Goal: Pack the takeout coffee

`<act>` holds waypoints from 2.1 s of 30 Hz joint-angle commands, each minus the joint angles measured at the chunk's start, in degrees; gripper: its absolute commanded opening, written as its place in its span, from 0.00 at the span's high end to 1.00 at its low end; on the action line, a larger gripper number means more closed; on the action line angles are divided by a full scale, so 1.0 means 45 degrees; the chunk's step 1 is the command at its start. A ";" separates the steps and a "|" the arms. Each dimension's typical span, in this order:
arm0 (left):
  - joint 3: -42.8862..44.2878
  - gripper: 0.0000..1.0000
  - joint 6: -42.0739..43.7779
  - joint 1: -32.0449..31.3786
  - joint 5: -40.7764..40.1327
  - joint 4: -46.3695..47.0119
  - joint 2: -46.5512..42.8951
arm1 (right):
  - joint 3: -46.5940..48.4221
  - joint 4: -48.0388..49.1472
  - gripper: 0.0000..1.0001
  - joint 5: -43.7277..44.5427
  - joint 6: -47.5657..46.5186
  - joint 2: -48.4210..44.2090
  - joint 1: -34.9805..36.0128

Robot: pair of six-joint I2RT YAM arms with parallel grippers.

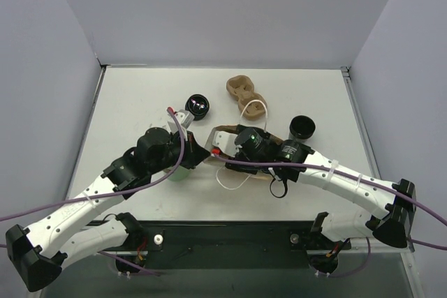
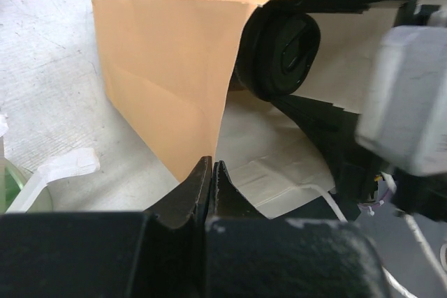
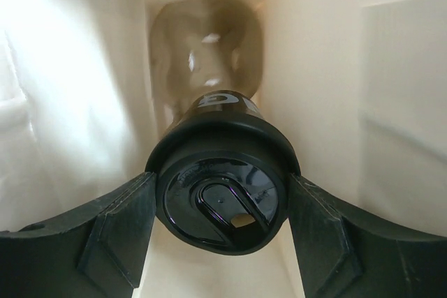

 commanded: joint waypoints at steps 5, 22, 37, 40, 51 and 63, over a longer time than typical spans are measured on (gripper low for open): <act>-0.0443 1.00 0.0147 -0.0148 -0.1085 0.1017 -0.0834 | 0.0829 -0.1726 0.59 -0.0140 -0.1202 -0.0127 0.0266; -0.1851 1.00 0.0187 -0.0675 -0.1847 0.3029 -0.1186 | -0.0597 -0.0557 0.59 0.0485 -0.2219 0.0556 -0.0494; -0.1851 1.00 -0.0126 -0.1086 -0.1300 0.2932 -0.1225 | -0.1358 0.1573 0.60 0.0621 -0.2377 0.1377 -0.0670; -0.1890 1.00 -0.0165 -0.1125 -0.1300 0.2873 -0.1245 | -0.1360 0.1672 0.60 0.0739 -0.2357 0.1241 -0.0670; -0.2222 1.00 -0.0106 -0.1145 -0.1866 0.2795 -0.1401 | -0.1261 0.1281 0.61 0.0680 -0.2357 0.0050 -0.0651; -0.2339 1.00 0.0029 -0.1495 -0.2431 0.3243 -0.1245 | -0.1554 0.1047 0.61 0.0856 -0.3314 -0.0186 -0.0670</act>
